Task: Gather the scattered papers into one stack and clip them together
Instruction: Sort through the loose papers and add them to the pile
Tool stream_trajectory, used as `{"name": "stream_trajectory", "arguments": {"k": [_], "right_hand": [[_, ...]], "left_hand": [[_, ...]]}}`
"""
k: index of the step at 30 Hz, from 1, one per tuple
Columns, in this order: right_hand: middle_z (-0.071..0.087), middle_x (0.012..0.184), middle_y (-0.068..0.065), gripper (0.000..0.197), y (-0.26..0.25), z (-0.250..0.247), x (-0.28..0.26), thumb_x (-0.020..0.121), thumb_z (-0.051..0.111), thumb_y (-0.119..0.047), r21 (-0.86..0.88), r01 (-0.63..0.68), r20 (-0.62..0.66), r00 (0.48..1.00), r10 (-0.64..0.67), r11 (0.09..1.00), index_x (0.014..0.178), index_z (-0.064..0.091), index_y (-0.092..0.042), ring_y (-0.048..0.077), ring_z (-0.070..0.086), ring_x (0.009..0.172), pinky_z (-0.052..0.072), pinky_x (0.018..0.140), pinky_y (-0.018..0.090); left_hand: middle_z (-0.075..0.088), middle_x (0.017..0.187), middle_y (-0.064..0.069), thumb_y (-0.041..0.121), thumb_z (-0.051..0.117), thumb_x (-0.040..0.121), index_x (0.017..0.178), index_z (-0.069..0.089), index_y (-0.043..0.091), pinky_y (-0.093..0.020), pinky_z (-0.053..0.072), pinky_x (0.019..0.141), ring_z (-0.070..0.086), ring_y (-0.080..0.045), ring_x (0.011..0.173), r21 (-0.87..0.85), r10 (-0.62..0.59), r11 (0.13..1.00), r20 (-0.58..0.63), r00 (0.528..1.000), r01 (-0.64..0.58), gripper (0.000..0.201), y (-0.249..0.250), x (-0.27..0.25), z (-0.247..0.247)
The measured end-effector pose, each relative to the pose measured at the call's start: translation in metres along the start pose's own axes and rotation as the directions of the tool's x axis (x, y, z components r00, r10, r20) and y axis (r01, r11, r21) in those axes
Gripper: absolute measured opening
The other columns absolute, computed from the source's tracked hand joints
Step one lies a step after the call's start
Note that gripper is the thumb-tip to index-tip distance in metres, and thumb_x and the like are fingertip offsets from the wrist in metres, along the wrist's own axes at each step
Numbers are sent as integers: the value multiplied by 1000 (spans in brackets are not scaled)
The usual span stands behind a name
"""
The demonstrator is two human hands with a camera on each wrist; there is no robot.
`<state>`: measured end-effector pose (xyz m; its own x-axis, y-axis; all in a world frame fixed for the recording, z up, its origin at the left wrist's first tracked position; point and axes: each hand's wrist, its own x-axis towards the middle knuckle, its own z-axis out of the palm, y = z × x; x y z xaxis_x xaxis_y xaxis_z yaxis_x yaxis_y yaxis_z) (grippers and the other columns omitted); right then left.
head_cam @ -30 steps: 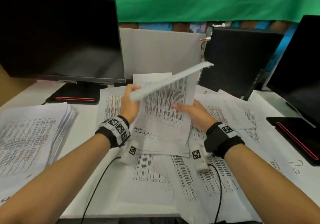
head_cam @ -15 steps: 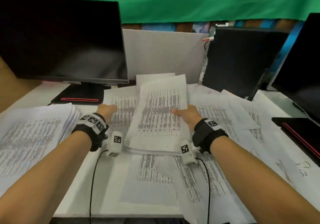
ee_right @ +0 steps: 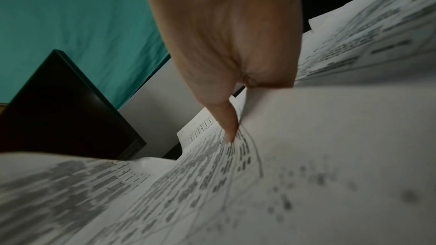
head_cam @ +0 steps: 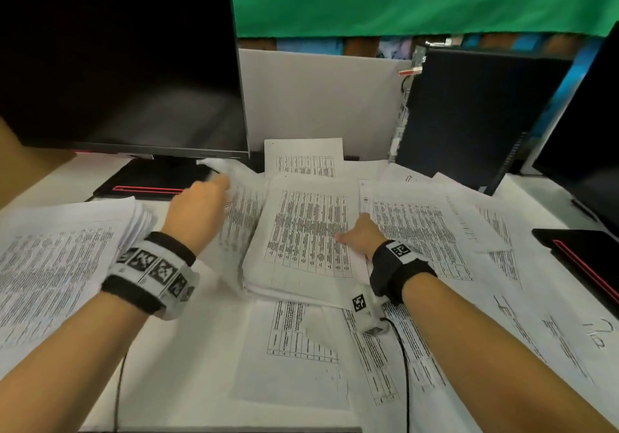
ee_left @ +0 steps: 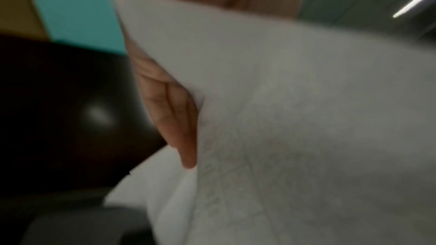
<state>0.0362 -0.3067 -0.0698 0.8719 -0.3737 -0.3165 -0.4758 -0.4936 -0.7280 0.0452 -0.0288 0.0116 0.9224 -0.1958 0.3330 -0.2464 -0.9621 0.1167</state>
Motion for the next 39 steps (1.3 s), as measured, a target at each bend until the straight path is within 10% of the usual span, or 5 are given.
{"name": "stream_trajectory", "arguments": {"k": [8, 12, 15, 24, 39], "right_hand": [[38, 151, 17, 85, 3, -2, -1, 87, 74, -21, 36, 23, 15, 1000, -24, 999, 151, 21, 0, 32, 40, 137, 39, 108, 38], [63, 99, 13, 8, 13, -10, -3, 91, 66, -10, 237, 34, -2, 999, -35, 971, 93, 59, -6, 26, 62, 92, 50, 88, 36], [50, 63, 7, 25, 23, -21, 3, 91, 55, -11, 346, -2, -150, 987, 57, 938, 66, 51, -12, 22, 51, 58, 45, 60, 32], [63, 101, 14, 52, 16, -21, -3, 98, 43, -53, 224, -105, -10, 994, 110, 969, 110, 56, -4, 27, 63, 93, 55, 77, 33], [55, 139, 14, 68, -1, -15, -24, 87, 70, -5, 344, 40, 159, 982, -100, 938, 147, 39, -11, 32, 54, 126, 44, 107, 49]], "left_hand": [[62, 79, -13, 17, 47, 94, 102, 53, 13, -44, 44, 59, 56, -36, 70, -148, 195, 945, -457, 868, -291, 10, 38, -17, -105], [61, 97, -10, 9, 52, 91, 105, 55, 10, -31, 44, 74, 56, -25, 85, -541, -39, 827, -327, 944, -154, 15, 35, 19, -60], [56, 105, -7, 3, 54, 89, 110, 55, 7, -26, 37, 79, 51, -20, 94, -672, -165, 738, -95, 982, 59, 21, 32, 33, -2], [36, 142, -25, 11, 46, 94, 141, 23, -4, -45, 36, 107, 40, -40, 128, -325, -309, 785, 531, 789, 527, 54, 32, 18, 87], [53, 125, -29, 4, 45, 92, 121, 49, -11, -44, 43, 98, 51, -42, 117, -489, -215, 636, 630, 746, 597, 32, 29, -1, 77]]}}
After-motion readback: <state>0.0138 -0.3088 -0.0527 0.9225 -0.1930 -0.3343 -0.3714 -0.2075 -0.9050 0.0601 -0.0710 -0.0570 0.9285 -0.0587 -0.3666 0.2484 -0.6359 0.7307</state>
